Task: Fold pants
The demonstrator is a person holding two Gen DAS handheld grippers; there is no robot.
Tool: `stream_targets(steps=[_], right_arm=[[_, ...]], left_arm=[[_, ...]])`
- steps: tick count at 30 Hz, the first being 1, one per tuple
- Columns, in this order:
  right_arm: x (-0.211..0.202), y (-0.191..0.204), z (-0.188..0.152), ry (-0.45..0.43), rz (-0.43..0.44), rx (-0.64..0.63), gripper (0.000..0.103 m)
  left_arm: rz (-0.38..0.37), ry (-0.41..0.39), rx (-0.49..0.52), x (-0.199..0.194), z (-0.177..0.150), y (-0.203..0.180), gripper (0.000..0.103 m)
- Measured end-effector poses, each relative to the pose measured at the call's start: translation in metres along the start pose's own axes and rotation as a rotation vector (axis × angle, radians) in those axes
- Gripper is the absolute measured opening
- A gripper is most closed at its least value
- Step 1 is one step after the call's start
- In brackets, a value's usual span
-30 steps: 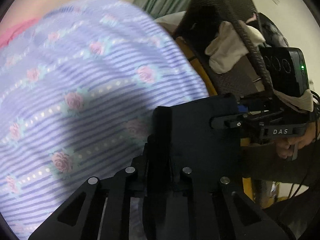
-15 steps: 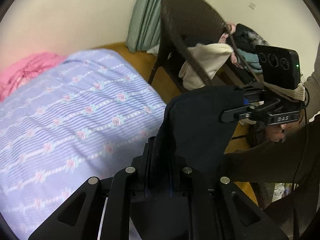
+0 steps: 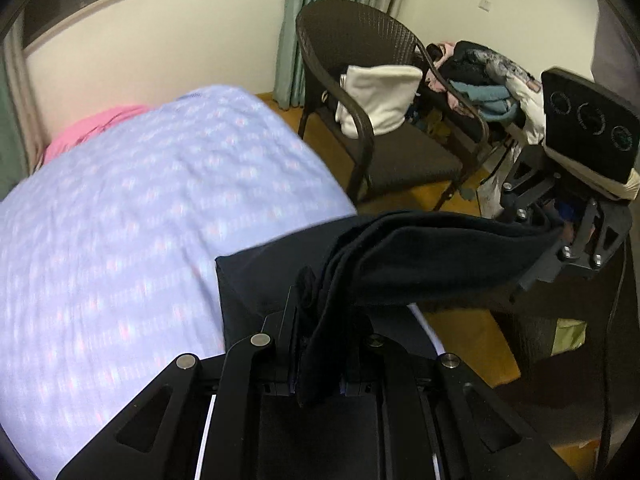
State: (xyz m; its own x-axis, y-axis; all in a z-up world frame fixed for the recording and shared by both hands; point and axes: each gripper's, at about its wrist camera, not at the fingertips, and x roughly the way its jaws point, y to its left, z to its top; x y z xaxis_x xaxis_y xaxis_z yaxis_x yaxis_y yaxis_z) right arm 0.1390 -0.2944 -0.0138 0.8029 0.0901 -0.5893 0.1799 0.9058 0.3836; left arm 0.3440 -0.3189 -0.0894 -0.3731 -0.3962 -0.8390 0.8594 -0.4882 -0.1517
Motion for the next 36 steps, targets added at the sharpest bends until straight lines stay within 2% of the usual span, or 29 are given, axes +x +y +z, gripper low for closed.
stream_targets(steps=[3, 7, 11, 15, 19, 21, 23, 25, 28, 31, 34, 36], right_arm=[[0.025, 0.043, -0.022, 0.049, 0.052, -0.088, 0.017], [0.063, 0.078, -0.06, 0.121, 0.088, -0.145, 0.017], [0.099, 0.096, -0.099, 0.199, 0.062, -0.213, 0.017], [0.129, 0.095, -0.125, 0.243, 0.017, -0.238, 0.017], [0.156, 0.093, -0.152, 0.283, -0.062, -0.269, 0.02], [0.154, 0.093, -0.16, 0.281, -0.078, -0.27, 0.023], [0.151, 0.102, -0.164, 0.286, -0.074, -0.309, 0.044], [0.14, 0.118, -0.165, 0.273, -0.06, -0.373, 0.052], [0.123, 0.134, -0.157, 0.258, -0.014, -0.406, 0.052], [0.1, 0.133, -0.138, 0.227, 0.021, -0.385, 0.055], [0.081, 0.121, -0.12, 0.181, -0.029, -0.381, 0.057], [0.08, 0.102, -0.11, 0.173, -0.102, -0.368, 0.057]], left_arm=[[0.026, 0.01, -0.027, 0.0, -0.049, -0.013, 0.015], [0.076, 0.026, -0.057, 0.013, -0.112, -0.028, 0.016], [0.134, 0.048, -0.069, 0.032, -0.157, -0.031, 0.016], [0.186, 0.081, -0.115, 0.051, -0.194, -0.02, 0.016], [0.201, 0.058, -0.157, 0.05, -0.205, -0.02, 0.016], [0.211, 0.045, -0.174, 0.045, -0.206, -0.024, 0.016], [0.218, 0.033, -0.205, 0.034, -0.207, -0.028, 0.016], [0.24, 0.017, -0.244, 0.019, -0.209, -0.033, 0.017], [0.264, -0.001, -0.328, -0.007, -0.219, -0.041, 0.017], [0.277, -0.012, -0.402, -0.022, -0.221, -0.05, 0.017], [0.273, -0.048, -0.466, -0.027, -0.21, -0.057, 0.018], [0.249, -0.087, -0.524, -0.023, -0.198, -0.057, 0.026]])
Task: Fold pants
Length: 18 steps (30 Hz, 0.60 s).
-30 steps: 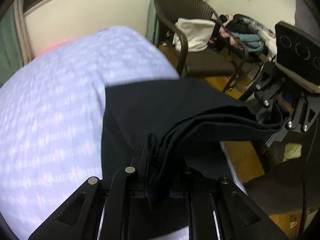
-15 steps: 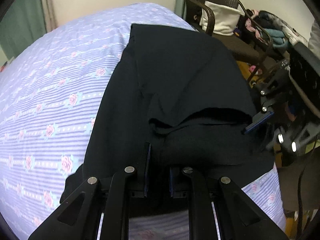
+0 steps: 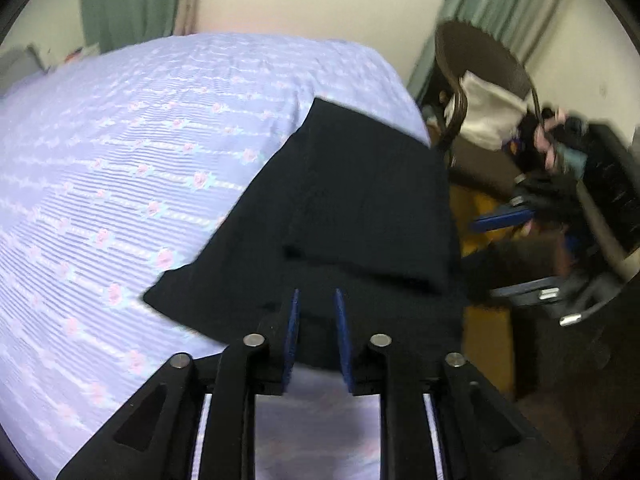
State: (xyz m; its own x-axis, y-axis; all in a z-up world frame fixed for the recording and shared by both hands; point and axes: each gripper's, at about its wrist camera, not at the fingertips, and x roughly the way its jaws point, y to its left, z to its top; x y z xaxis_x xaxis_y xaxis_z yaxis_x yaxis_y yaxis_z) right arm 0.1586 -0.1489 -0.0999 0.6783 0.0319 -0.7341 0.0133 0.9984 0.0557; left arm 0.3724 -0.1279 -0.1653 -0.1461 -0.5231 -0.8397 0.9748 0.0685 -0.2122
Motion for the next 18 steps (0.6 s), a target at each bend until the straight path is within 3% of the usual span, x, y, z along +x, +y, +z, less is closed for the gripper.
stream_targets(steps=[4, 9, 14, 18], right_arm=[[0.025, -0.023, -0.011, 0.084, -0.106, -0.021, 0.057], [0.045, -0.02, -0.02, 0.119, -0.146, -0.115, 0.057], [0.065, -0.009, -0.034, 0.159, -0.182, -0.165, 0.057], [0.075, -0.013, -0.04, 0.187, -0.22, -0.134, 0.057]], left_arm=[[-0.043, -0.005, -0.077, 0.033, 0.005, -0.002, 0.03], [-0.049, 0.019, -0.148, 0.076, 0.0, 0.009, 0.034], [-0.042, 0.026, -0.157, 0.086, 0.002, 0.014, 0.038], [-0.028, 0.036, -0.149, 0.086, 0.007, 0.02, 0.039]])
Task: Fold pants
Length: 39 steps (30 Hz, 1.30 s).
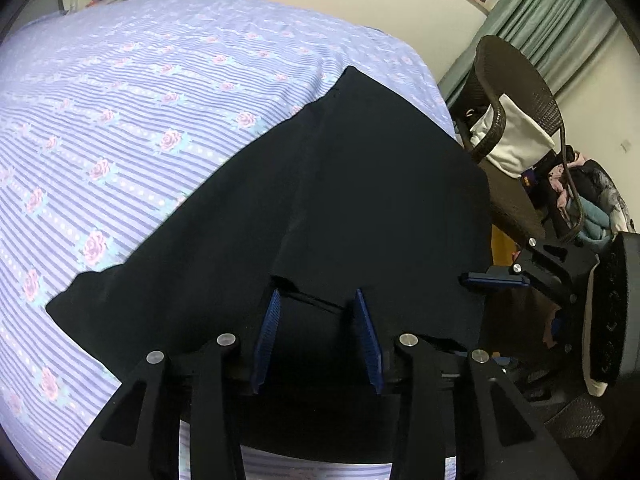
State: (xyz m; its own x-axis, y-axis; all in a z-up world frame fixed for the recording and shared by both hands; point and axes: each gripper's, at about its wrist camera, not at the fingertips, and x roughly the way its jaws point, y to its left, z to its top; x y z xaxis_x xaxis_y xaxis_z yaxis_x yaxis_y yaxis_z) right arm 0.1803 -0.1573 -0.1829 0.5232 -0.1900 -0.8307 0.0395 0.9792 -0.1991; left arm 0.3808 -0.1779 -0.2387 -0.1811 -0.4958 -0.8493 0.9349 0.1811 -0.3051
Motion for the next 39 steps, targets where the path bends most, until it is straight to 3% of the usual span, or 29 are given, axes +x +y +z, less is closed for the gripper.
stream_targets(steps=[6, 12, 13, 14, 16, 26, 29, 33, 37, 39], right_arm=[[0.011, -0.008, 0.0, 0.025, -0.001, 0.056, 0.053], [0.015, -0.007, -0.001, 0.037, 0.041, 0.077, 0.025], [0.017, -0.008, 0.0, 0.04, 0.049, 0.087, 0.02], [0.018, -0.01, -0.001, 0.042, 0.057, 0.099, 0.016], [0.017, -0.012, 0.001, 0.04, 0.06, 0.109, 0.008], [-0.024, 0.021, 0.022, -0.063, 0.18, 0.053, 0.008], [-0.015, 0.031, 0.022, -0.04, 0.224, 0.04, 0.008], [0.029, 0.028, 0.02, 0.052, 0.271, 0.071, 0.008], [0.038, 0.025, 0.021, 0.045, 0.284, 0.062, 0.009], [0.039, 0.018, 0.025, 0.042, 0.305, 0.064, 0.014]], left_arm=[[0.002, 0.006, 0.001, 0.006, 0.006, 0.005, 0.04], [-0.035, 0.001, -0.006, 0.016, 0.018, 0.001, 0.041], [-0.036, 0.004, -0.001, 0.019, 0.02, 0.001, 0.037], [-0.025, 0.007, 0.009, 0.02, 0.021, 0.001, 0.021], [-0.002, 0.015, 0.028, 0.02, 0.022, 0.004, 0.012], [0.027, 0.004, 0.003, -0.036, -0.002, 0.027, 0.009], [0.037, 0.035, -0.016, -0.031, -0.013, 0.034, 0.009], [0.038, 0.043, -0.059, -0.009, -0.02, 0.043, 0.009], [0.051, 0.04, -0.064, -0.006, -0.018, 0.041, 0.009], [0.065, 0.029, -0.078, -0.013, -0.018, 0.036, 0.009]])
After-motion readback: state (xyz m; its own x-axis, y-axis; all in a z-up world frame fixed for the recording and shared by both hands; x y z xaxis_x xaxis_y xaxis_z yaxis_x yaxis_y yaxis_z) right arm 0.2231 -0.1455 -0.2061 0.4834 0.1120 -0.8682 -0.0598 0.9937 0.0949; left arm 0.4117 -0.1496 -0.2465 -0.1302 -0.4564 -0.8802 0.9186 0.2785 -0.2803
